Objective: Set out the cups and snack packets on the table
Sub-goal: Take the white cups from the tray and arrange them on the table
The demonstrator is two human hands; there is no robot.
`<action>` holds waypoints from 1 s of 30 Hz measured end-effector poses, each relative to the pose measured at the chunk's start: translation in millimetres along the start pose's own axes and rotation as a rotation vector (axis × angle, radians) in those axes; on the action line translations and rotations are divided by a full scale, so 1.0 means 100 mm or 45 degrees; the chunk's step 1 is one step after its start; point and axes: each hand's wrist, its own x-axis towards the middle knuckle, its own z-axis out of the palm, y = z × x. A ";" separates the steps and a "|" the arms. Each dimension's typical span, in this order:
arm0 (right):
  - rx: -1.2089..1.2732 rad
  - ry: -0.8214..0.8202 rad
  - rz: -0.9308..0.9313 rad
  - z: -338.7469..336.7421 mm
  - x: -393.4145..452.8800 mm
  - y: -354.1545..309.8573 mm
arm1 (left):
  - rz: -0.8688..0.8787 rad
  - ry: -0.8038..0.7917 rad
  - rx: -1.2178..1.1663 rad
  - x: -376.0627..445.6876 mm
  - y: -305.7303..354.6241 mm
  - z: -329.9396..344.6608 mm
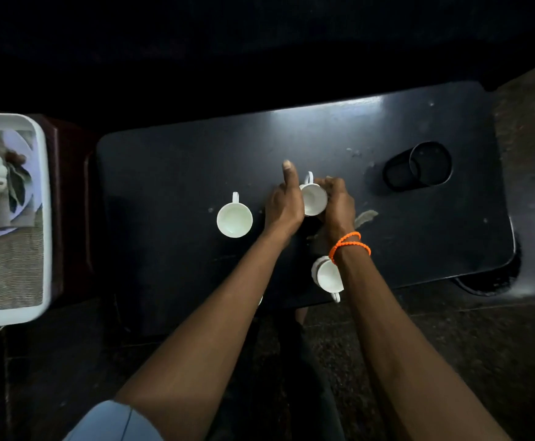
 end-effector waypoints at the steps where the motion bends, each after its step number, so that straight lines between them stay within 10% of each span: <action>1: -0.037 -0.021 -0.004 0.00 0.03 -0.01 | -0.029 0.017 -0.049 -0.01 0.00 0.02; 13: -0.341 -0.002 -0.181 -0.03 0.15 -0.01 | -0.177 0.081 -0.117 -0.07 -0.03 0.05; 18: -0.564 0.133 -0.477 -0.42 -0.13 0.24 | 0.188 0.327 -0.190 -0.60 -0.23 -0.06; 24: -0.941 0.090 -0.588 -0.79 -0.63 0.85 | 0.303 0.732 0.260 -1.26 -0.97 -0.24; 30: -1.016 0.073 -0.595 -0.83 -0.70 1.21 | 0.032 0.537 0.694 -1.35 -1.30 -0.25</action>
